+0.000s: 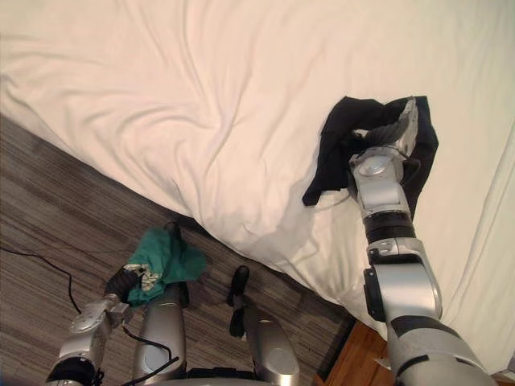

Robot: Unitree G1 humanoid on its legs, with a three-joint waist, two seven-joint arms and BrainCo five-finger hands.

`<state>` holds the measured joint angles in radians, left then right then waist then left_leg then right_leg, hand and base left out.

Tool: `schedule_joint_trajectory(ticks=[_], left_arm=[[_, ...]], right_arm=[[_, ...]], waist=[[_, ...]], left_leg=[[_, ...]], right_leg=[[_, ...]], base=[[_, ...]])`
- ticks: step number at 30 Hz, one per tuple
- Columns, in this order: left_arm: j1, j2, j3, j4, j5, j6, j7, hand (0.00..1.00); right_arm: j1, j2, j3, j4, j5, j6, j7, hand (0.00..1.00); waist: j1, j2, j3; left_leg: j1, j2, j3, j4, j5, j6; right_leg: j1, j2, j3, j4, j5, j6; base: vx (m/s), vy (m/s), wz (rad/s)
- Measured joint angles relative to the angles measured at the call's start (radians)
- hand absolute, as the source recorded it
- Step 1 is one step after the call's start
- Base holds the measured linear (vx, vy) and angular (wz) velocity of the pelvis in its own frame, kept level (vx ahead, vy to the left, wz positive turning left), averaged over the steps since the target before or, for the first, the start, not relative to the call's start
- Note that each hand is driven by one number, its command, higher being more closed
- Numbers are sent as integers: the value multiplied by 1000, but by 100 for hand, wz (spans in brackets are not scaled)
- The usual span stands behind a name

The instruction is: Tidy the bed and pick cloth on bed and put in laundry

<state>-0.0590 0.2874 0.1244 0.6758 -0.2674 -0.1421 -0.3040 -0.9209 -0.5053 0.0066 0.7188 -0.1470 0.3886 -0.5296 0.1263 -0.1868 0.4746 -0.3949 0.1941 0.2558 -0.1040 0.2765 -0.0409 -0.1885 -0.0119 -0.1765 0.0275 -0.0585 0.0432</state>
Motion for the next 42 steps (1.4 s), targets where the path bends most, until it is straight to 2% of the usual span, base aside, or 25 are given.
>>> schedule_joint_trajectory(ticks=[4,5,9,12,13,17,18,20,24,25,27,28,29,31,32,33,35,36,38,42], left_arm=[[-32,-6,-67,-27,-28,0,-3,100],[-42,-8,-86,-27,-28,1,-3,100],[-55,-8,-122,-30,-28,9,6,100],[-81,-13,-155,-26,-28,10,24,100],[-92,-17,-164,-26,-28,9,33,100],[-139,-20,-179,-19,-30,8,50,100],[-144,-19,-185,-18,-36,9,50,100],[-170,-19,-200,-11,-56,19,50,100],[-208,-18,-203,-5,-74,49,57,100],[-210,-19,-203,-5,-75,50,62,100],[-229,-21,-203,-6,-79,65,71,100],[-233,-21,-203,-6,-80,67,71,100],[-243,-22,-203,-8,-95,73,73,100],[-256,-27,-203,-12,-108,83,77,100],[-264,-31,-203,-27,-115,94,87,100],[-265,-31,-203,-31,-116,95,90,100],[-266,-35,-203,-63,-138,122,115,100],[-266,-38,-203,-68,-139,128,117,100],[-257,-47,-204,-74,-151,146,140,100],[-210,-73,-205,-80,-151,160,167,100]], right_arm=[[-35,-42,0,30,-48,82,7,0],[-46,-51,0,36,-75,104,28,0],[-65,-57,0,55,-105,149,94,0],[-73,-61,2,73,-130,172,172,0],[-91,-63,3,86,-131,172,201,100],[-124,-99,15,112,-128,170,302,100],[-124,-104,17,118,-123,167,308,100],[-131,-126,39,153,-82,135,318,100],[-132,-147,32,210,85,11,316,100],[-132,-147,31,214,100,-3,312,100],[-116,-143,21,228,216,-90,287,100],[-112,-144,15,229,236,-103,285,100],[-97,-137,-2,227,287,-140,281,100],[-74,-130,-12,216,340,-182,280,100],[-52,-122,-31,196,387,-215,279,100],[-44,-114,-40,188,402,-225,278,100],[23,-77,-69,118,469,-288,279,100],[37,-70,-77,102,479,-299,280,100],[139,-15,-99,9,534,-353,284,100],[299,78,-143,-119,589,-404,307,100]], waist=[[-6,15,11],[-10,19,13],[-25,20,13],[-25,36,23],[-26,41,26],[-29,44,27],[-29,44,27],[-29,44,27],[-34,46,26],[-36,46,26],[-43,49,25],[-44,49,25],[-50,52,24],[-56,62,19],[-56,66,18],[-56,67,18],[-59,74,16],[-61,77,14],[-75,95,4],[-90,131,-26]], left_leg=[[-24,-2,6,1,13,9],[-30,-4,8,2,15,11],[-42,-3,9,5,17,9],[-44,-1,9,5,17,9],[-50,-1,10,4,15,6],[-78,1,11,5,10,-1],[-78,1,11,5,10,-1],[-77,-1,12,5,10,-1],[-76,0,14,6,10,-1],[-75,0,14,6,10,-1],[-70,1,25,6,14,-6],[-67,1,28,6,15,-6],[-60,2,36,6,19,-2],[-54,2,39,6,20,-2],[-41,3,45,6,20,-3],[-35,4,49,6,20,-3],[3,6,63,6,21,-4],[9,6,63,6,21,-4],[45,6,66,6,21,-14],[89,9,72,5,8,-30]], right_leg=[[-32,-5,2,9,0,0],[-40,-7,5,11,0,0],[-58,-7,6,16,0,0],[-68,-7,6,27,-1,0],[-79,-8,8,33,-1,0],[-117,-7,11,50,-2,-1],[-118,-8,11,51,-2,-1],[-118,-11,11,55,-3,0],[-119,-10,12,59,-5,1],[-119,-10,13,59,-6,1],[-121,-10,23,59,-6,1],[-120,-10,26,59,-6,1],[-116,-11,29,60,-6,-1],[-114,-12,31,61,-7,-2],[-107,-12,42,61,-7,-2],[-103,-12,46,60,-7,-2],[-75,-13,57,61,-8,-4],[-70,-13,57,61,-9,-4],[-41,-16,63,61,-10,-6],[-8,-17,72,64,-13,-7]], base=[[9,13,-5],[14,15,-7],[11,0,-5],[-19,-1,-5],[-58,10,-10],[-46,13,-4],[0,0,0],[0,0,0],[0,0,0],[8,-16,-6],[16,-19,-11],[25,-18,-13],[20,-11,-9],[38,-15,-10],[42,-18,-14],[40,-27,-21],[28,-34,-17],[19,-33,-12],[9,-28,-10],[-17,-12,-12]])
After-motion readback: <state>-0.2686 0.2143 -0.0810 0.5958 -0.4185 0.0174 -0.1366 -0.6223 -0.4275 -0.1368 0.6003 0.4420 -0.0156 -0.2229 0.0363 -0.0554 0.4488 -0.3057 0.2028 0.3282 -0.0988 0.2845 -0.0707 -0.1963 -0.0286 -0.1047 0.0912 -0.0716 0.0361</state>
